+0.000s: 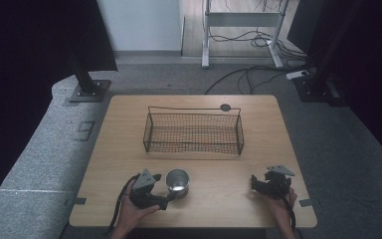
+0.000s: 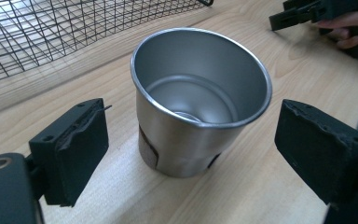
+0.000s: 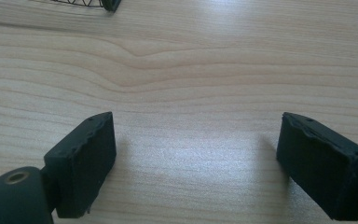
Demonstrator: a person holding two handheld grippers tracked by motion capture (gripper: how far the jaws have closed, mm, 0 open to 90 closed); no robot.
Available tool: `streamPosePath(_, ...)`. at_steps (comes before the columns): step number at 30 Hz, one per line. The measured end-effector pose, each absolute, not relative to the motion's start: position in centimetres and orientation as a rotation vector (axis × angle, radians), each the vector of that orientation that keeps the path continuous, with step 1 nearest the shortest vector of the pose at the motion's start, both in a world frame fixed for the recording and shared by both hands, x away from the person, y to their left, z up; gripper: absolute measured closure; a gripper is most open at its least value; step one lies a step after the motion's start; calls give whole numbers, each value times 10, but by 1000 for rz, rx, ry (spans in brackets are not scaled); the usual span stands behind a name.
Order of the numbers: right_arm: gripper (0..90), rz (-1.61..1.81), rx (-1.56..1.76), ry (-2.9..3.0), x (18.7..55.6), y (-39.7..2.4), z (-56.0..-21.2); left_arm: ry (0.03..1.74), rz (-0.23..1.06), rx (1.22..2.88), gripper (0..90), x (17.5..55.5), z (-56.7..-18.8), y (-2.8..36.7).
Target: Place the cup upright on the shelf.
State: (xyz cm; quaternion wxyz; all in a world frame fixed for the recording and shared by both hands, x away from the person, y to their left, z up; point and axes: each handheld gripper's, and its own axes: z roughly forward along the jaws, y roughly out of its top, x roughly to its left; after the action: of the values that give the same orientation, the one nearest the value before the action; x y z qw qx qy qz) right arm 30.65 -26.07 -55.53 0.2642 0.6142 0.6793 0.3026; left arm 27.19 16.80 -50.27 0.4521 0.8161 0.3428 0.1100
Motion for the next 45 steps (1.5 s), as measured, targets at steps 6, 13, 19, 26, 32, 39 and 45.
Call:
streamPosePath(6, 116, 818, 1660, 1836, 307, -261, -555, 857, 270, 2035, 70, 280, -506, 156)
streamPosePath(13, 116, 818, 1660, 1836, 307, -261, -555, 852, 278, 2066, 71, 282, -511, 143)
streamPosePath(19, 116, 818, 1660, 1836, 307, -261, -555, 848, 295, 2071, 79, 285, -514, 136)
streamPosePath(26, 116, 818, 1660, 1836, 307, -261, -555, 847, 338, 2079, 147, 290, -514, 127)
streamPosePath(32, 116, 818, 1660, 1836, 306, -261, -555, 834, 347, 2097, 155, 289, -512, 124)
streamPosePath(39, 116, 818, 1660, 1836, 307, -261, -555, 811, 343, 2088, 158, 291, -506, 126)
streamPosePath(45, 131, 820, 1661, 1832, 305, -260, -555, 817, 342, 2054, 158, 294, -501, 131)
